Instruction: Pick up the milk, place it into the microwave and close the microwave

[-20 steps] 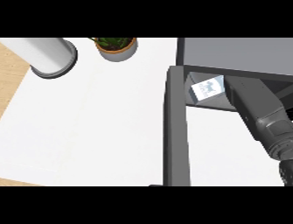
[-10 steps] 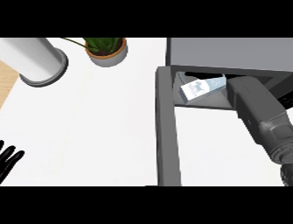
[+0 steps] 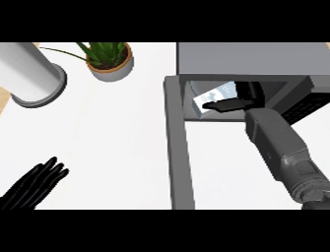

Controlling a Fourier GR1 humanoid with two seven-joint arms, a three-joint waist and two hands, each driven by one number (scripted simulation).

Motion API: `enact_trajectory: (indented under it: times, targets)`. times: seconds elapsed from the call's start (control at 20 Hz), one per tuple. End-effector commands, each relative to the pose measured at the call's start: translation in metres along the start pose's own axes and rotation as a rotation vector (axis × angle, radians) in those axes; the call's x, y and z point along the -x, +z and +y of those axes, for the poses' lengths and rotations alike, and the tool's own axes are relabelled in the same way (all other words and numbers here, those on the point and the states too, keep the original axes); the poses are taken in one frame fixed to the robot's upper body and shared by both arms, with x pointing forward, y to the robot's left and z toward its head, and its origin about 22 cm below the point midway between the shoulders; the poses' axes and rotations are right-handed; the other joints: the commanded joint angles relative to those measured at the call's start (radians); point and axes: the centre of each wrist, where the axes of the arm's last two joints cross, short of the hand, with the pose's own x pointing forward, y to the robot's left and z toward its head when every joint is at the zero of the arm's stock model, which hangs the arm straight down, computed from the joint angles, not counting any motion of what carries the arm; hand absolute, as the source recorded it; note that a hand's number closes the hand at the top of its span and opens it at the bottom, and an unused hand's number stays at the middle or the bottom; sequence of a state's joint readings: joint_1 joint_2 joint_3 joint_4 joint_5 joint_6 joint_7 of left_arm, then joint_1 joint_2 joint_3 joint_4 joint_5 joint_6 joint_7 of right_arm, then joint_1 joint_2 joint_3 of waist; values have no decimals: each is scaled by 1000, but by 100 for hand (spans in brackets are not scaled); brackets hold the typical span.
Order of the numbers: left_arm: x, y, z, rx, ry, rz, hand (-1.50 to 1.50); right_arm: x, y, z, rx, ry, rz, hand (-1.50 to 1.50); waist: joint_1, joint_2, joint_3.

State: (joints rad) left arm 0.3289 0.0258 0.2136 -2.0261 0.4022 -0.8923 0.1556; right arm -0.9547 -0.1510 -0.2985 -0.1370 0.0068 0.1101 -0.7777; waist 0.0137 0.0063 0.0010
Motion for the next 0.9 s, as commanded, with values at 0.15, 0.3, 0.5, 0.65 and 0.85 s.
enact_trajectory:
  times: [0.15, 0.3, 0.5, 0.65, 0.85]
  targets:
    - [22, -22, -8, 20, -48, 47, -150, 48, 61, 10, -30, -106, 23, -150, -40, -19, -3]
    - [26, -30, -20, 50, -51, 38, 150, 67, 93, 12, -27, -65, 83, -150, -50, -25, -4]
    - [28, -62, -8, 55, -76, 31, 150, 78, 126, 0, -9, -14, 105, -150, -70, -25, -5]
    - [45, -70, -13, 74, -87, 67, 150, 85, 158, -11, 24, -15, 104, -150, -79, -25, -6]
    - [50, -82, -22, 82, -150, 112, 150, 81, 208, -59, 70, -5, 105, -150, -95, -26, -6]
